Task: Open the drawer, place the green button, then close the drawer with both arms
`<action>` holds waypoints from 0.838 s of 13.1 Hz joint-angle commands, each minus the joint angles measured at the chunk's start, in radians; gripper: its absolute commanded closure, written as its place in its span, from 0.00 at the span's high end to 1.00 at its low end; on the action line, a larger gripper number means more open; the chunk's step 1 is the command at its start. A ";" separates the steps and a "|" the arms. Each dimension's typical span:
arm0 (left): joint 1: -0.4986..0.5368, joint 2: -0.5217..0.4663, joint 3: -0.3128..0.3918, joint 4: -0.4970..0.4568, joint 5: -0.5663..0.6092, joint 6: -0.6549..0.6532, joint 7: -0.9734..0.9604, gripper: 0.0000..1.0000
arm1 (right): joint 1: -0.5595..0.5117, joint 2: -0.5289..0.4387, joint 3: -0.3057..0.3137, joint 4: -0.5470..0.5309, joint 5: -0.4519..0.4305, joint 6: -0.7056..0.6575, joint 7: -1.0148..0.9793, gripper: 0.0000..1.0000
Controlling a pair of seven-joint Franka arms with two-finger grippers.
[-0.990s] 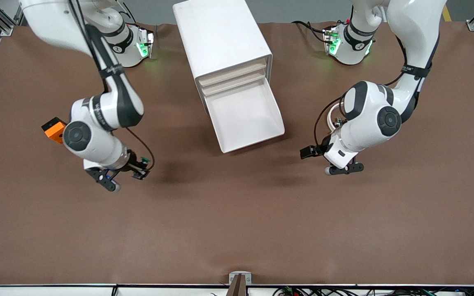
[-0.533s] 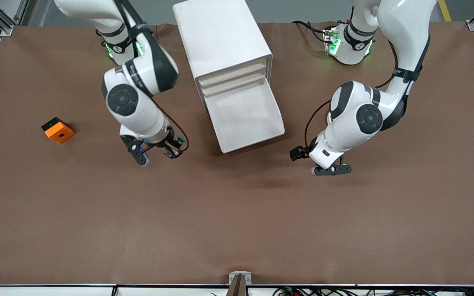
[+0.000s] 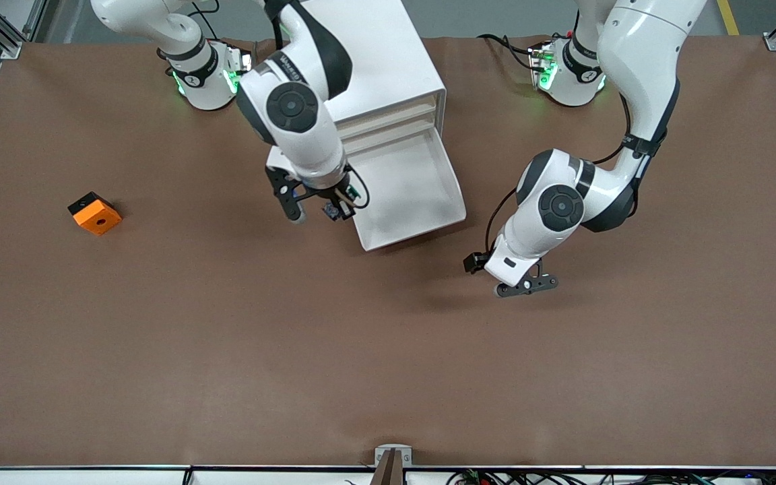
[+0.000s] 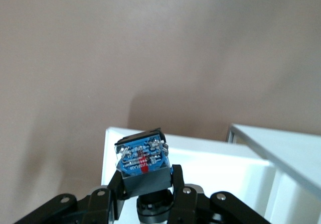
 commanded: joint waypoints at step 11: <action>-0.010 0.021 0.000 0.038 0.024 -0.003 -0.040 1.00 | 0.143 0.140 -0.015 0.009 -0.027 0.133 0.349 0.00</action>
